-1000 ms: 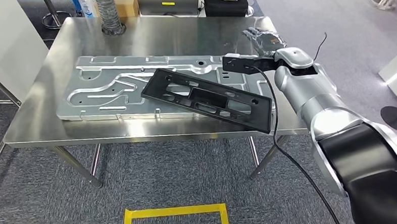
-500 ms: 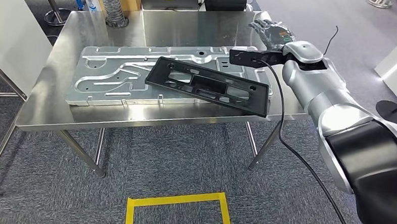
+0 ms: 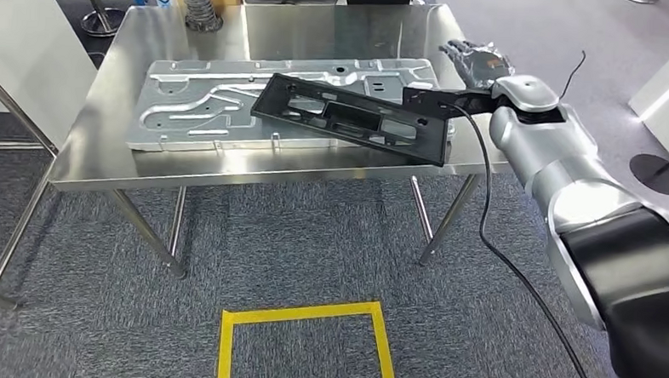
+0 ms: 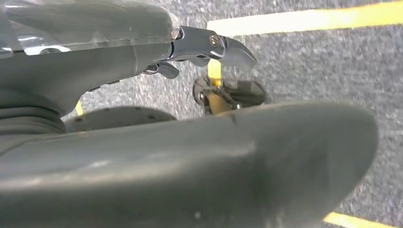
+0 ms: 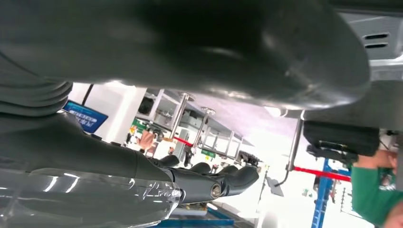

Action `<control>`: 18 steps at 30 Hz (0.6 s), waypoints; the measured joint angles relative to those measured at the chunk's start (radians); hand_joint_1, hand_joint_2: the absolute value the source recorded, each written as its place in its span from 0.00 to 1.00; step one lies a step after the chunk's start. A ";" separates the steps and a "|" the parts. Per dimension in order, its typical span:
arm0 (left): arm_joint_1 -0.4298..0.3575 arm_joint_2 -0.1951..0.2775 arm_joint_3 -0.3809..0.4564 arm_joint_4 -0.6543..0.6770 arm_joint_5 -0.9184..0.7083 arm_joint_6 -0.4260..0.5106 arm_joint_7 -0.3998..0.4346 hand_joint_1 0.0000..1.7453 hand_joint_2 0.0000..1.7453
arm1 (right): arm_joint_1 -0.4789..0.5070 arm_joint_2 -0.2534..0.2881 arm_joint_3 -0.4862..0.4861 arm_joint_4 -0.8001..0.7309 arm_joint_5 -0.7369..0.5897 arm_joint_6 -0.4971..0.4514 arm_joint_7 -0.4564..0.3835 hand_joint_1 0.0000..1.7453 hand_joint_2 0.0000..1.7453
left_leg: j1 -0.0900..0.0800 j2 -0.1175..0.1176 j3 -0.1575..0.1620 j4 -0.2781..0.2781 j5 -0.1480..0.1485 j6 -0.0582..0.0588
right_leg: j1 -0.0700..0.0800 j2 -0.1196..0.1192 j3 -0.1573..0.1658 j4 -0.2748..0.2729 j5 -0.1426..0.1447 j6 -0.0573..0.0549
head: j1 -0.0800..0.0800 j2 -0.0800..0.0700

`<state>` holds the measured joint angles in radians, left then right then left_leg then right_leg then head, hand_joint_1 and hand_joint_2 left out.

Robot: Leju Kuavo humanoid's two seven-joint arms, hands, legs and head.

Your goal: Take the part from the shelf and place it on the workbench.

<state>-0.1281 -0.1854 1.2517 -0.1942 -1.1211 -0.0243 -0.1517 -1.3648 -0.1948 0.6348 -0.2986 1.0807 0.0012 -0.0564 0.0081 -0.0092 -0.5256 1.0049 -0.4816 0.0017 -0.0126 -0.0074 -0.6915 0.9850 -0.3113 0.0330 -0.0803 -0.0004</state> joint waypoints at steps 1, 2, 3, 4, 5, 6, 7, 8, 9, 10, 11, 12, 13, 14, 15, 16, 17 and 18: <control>-0.001 0.000 0.000 0.000 -0.001 0.000 0.000 0.00 0.00 | 0.001 -0.005 -0.001 0.000 0.000 0.000 0.001 0.00 0.00 | 0.001 0.003 -0.004 -0.007 0.010 0.008 | -0.001 0.003 -0.006 0.003 -0.005 0.005 | 0.000 0.000; -0.003 0.001 0.000 0.000 -0.004 -0.001 0.000 0.00 0.00 | 0.001 -0.013 -0.004 0.000 0.000 -0.001 0.003 0.00 0.00 | 0.002 0.005 -0.011 -0.012 0.023 0.017 | -0.002 0.005 -0.016 0.021 -0.026 0.010 | 0.000 0.000; -0.005 0.001 0.000 0.000 -0.006 -0.002 0.000 0.00 0.00 | 0.002 -0.023 -0.008 0.001 0.001 -0.002 0.005 0.00 0.00 | 0.004 0.007 -0.021 -0.016 0.034 0.025 | -0.004 0.007 -0.033 0.065 -0.067 0.015 | 0.000 0.000; -0.006 0.001 0.000 0.000 -0.009 -0.002 0.000 0.00 0.00 | 0.003 -0.033 -0.012 0.001 0.001 -0.002 0.007 0.00 0.00 | 0.003 0.008 -0.032 -0.016 0.044 0.029 | -0.004 0.007 -0.054 0.132 -0.118 0.019 | 0.000 0.000; -0.006 0.001 0.000 0.000 -0.013 -0.003 0.000 0.00 0.00 | 0.006 -0.044 -0.016 0.001 0.001 -0.002 0.008 0.00 0.00 | 0.003 0.008 -0.044 -0.015 0.053 0.032 | -0.004 0.007 -0.076 0.208 -0.164 0.022 | 0.000 0.000; -0.006 0.001 0.000 0.000 -0.016 -0.003 0.001 0.00 0.00 | 0.010 -0.054 -0.020 0.002 0.001 -0.003 0.009 0.00 0.00 | 0.002 0.008 -0.055 -0.013 0.060 0.032 | -0.005 0.008 -0.089 0.272 -0.192 0.026 | 0.000 0.000; -0.007 0.001 -0.001 0.000 -0.020 -0.003 0.001 0.00 0.00 | 0.016 -0.066 -0.024 0.002 0.001 -0.003 0.010 0.00 0.00 | 0.002 0.008 -0.065 -0.011 0.067 0.031 | -0.006 0.007 -0.088 0.305 -0.200 0.028 | 0.000 0.000; -0.007 0.002 -0.001 0.000 -0.024 -0.003 0.002 0.00 0.00 | 0.021 -0.077 -0.028 0.002 0.001 -0.003 0.009 0.00 0.00 | 0.002 0.008 -0.075 -0.008 0.072 0.030 | -0.008 0.007 -0.066 0.297 -0.189 0.028 | 0.000 0.000; -0.008 0.002 -0.001 0.000 -0.027 -0.003 0.004 0.00 0.00 | 0.024 -0.089 -0.032 0.002 0.001 -0.005 0.008 0.00 0.00 | 0.002 0.008 -0.082 -0.005 0.077 0.028 | -0.009 0.007 -0.023 0.249 -0.168 0.027 | 0.000 0.000; -0.009 0.002 -0.002 0.000 -0.029 -0.003 0.006 0.00 0.00 | 0.025 -0.100 -0.037 0.001 0.001 -0.007 0.006 0.00 0.00 | 0.002 0.008 -0.089 -0.001 0.080 0.025 | -0.010 0.007 0.029 0.178 -0.152 0.025 | 0.000 0.000; -0.010 0.002 -0.002 0.000 -0.030 -0.003 0.008 0.00 0.00 | 0.025 -0.110 -0.042 -0.001 0.000 -0.011 0.004 0.00 0.00 | 0.001 0.008 -0.096 0.003 0.083 0.021 | -0.008 0.008 0.078 0.106 -0.143 0.022 | 0.000 0.000; -0.012 0.002 -0.002 0.000 -0.030 -0.003 0.010 0.00 0.00 | 0.025 -0.118 -0.047 -0.002 -0.001 -0.014 0.001 0.00 0.00 | 0.000 0.008 -0.102 0.005 0.088 0.016 | -0.005 0.008 0.111 0.052 -0.141 0.018 | 0.000 0.000; -0.014 0.002 -0.002 0.000 -0.030 -0.002 0.012 0.00 0.00 | 0.026 -0.127 -0.051 -0.003 -0.003 -0.018 -0.001 0.00 0.00 | 0.000 0.008 -0.107 0.006 0.093 0.010 | -0.002 0.009 0.126 0.023 -0.144 0.014 | 0.000 0.000; -0.015 0.001 -0.002 0.000 -0.030 -0.002 0.014 0.00 0.00 | 0.029 -0.133 -0.055 -0.003 -0.005 -0.020 -0.002 0.00 0.00 | 0.000 0.008 -0.111 0.005 0.100 0.003 | 0.002 0.009 0.126 0.014 -0.144 0.009 | 0.000 0.000; -0.014 0.001 -0.002 0.000 -0.030 -0.002 0.016 0.00 0.00 | 0.033 -0.138 -0.060 -0.003 -0.006 -0.022 -0.003 0.00 0.00 | -0.001 0.007 -0.115 0.004 0.105 -0.004 | 0.000 0.007 0.121 0.010 -0.137 0.001 | 0.000 0.000; -0.012 0.001 -0.002 0.000 -0.029 -0.002 0.016 0.00 0.00 | 0.037 -0.141 -0.064 -0.002 -0.008 -0.023 -0.003 0.00 0.00 | 0.000 0.006 -0.122 0.008 0.099 -0.010 | -0.001 0.006 0.115 0.006 -0.128 -0.008 | 0.000 0.000; -0.011 0.001 -0.002 0.000 -0.029 -0.002 0.017 0.00 0.00 | 0.042 -0.143 -0.067 -0.002 -0.009 -0.025 -0.003 0.00 0.00 | 0.000 0.005 -0.131 0.026 0.078 -0.015 | -0.003 0.004 0.108 0.002 -0.118 -0.017 | 0.000 0.000; -0.010 0.001 -0.002 0.000 -0.028 -0.002 0.016 0.00 0.00 | 0.047 -0.145 -0.071 -0.002 -0.010 -0.026 -0.002 0.00 0.00 | 0.000 0.005 -0.145 0.063 0.040 -0.018 | -0.004 0.003 0.099 -0.002 -0.107 -0.025 | 0.000 0.000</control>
<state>-0.1381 -0.1840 1.2499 -0.1942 -1.1491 -0.0268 -0.1353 -1.3175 -0.3401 0.5637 -0.3010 1.0710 -0.0248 -0.0583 0.0080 -0.0041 -0.6702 1.0675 -0.4416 -0.0164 -0.0168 -0.0047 -0.5924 0.9831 -0.4180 0.0082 -0.0805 -0.0004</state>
